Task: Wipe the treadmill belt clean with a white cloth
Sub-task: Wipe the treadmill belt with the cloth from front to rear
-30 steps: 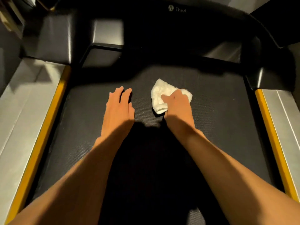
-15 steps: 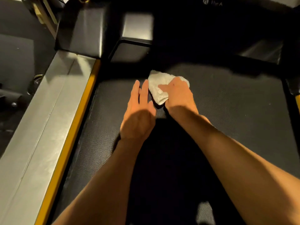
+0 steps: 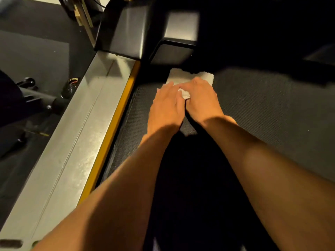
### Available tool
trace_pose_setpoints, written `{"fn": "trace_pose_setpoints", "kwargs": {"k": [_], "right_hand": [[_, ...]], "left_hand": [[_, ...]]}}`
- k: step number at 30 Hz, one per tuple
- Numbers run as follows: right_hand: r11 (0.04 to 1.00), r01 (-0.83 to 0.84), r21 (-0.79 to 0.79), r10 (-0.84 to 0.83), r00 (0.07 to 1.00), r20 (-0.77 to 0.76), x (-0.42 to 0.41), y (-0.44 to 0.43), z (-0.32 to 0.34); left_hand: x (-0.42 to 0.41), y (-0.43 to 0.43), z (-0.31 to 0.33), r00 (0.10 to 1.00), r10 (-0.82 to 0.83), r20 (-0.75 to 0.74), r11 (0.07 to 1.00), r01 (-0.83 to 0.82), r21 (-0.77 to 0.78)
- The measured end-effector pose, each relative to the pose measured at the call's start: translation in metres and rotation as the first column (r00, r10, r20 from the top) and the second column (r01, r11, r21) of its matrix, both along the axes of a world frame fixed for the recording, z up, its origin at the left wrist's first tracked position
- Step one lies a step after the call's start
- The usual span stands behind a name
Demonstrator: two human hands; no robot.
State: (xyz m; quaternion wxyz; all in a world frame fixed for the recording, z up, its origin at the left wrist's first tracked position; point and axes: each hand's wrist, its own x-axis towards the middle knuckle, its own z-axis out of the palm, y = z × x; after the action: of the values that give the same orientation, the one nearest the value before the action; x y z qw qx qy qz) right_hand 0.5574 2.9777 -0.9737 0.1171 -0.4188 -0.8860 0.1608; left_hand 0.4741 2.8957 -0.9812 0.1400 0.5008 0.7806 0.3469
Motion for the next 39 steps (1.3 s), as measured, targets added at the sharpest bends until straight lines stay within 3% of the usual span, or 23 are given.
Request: {"fn": "trace_pose_setpoints", "kwargs": {"k": [6, 10, 13, 15, 19, 23, 26, 30, 34, 39], "right_hand": [[0.99, -0.098, -0.099, 0.098, 0.995, -0.003, 0.014, -0.034, -0.002], [0.981, -0.172, -0.089, 0.167, 0.984, -0.057, -0.028, -0.044, 0.011], [0.986, -0.164, -0.012, 0.164, 0.986, -0.012, -0.033, -0.052, 0.006], [0.981, -0.165, -0.098, 0.168, 0.986, 0.024, -0.012, -0.056, 0.001], [0.955, -0.246, -0.166, 0.264, 0.96, 0.096, 0.02, -0.056, 0.0], [0.981, -0.15, -0.124, 0.158, 0.986, 0.058, 0.01, -0.038, 0.006], [0.98, -0.093, -0.178, 0.111, 0.989, 0.093, 0.022, -0.051, 0.008], [0.999, -0.031, -0.03, 0.03, 0.998, -0.049, 0.068, -0.076, -0.014], [0.993, 0.041, -0.113, -0.026, 0.991, 0.128, 0.07, -0.032, -0.003], [0.997, 0.053, -0.049, -0.054, 0.998, -0.02, 0.117, -0.055, 0.001]], "left_hand": [[-0.04, -0.017, 0.013, 0.944, -0.129, -0.303, 0.987, 0.092, -0.134], [-0.049, -0.01, 0.024, 0.902, 0.017, -0.431, 0.984, -0.092, -0.154], [-0.045, -0.018, 0.02, 0.894, -0.021, -0.447, 0.978, -0.074, -0.194], [-0.03, -0.029, 0.014, 0.885, -0.074, -0.459, 0.97, -0.043, -0.24], [-0.002, -0.036, 0.005, 0.948, -0.135, -0.287, 0.936, 0.028, -0.35], [-0.005, -0.01, -0.005, 0.928, -0.148, -0.343, 0.932, 0.015, -0.361], [0.009, -0.013, -0.001, 0.926, -0.165, -0.34, 0.937, 0.039, -0.347], [0.045, -0.024, -0.001, 0.914, -0.259, -0.313, 0.932, 0.152, -0.328], [0.06, 0.013, 0.012, 0.924, -0.27, -0.272, 0.92, 0.163, -0.357], [0.08, 0.02, -0.003, 0.844, -0.42, -0.334, 0.878, 0.284, -0.386]]}}
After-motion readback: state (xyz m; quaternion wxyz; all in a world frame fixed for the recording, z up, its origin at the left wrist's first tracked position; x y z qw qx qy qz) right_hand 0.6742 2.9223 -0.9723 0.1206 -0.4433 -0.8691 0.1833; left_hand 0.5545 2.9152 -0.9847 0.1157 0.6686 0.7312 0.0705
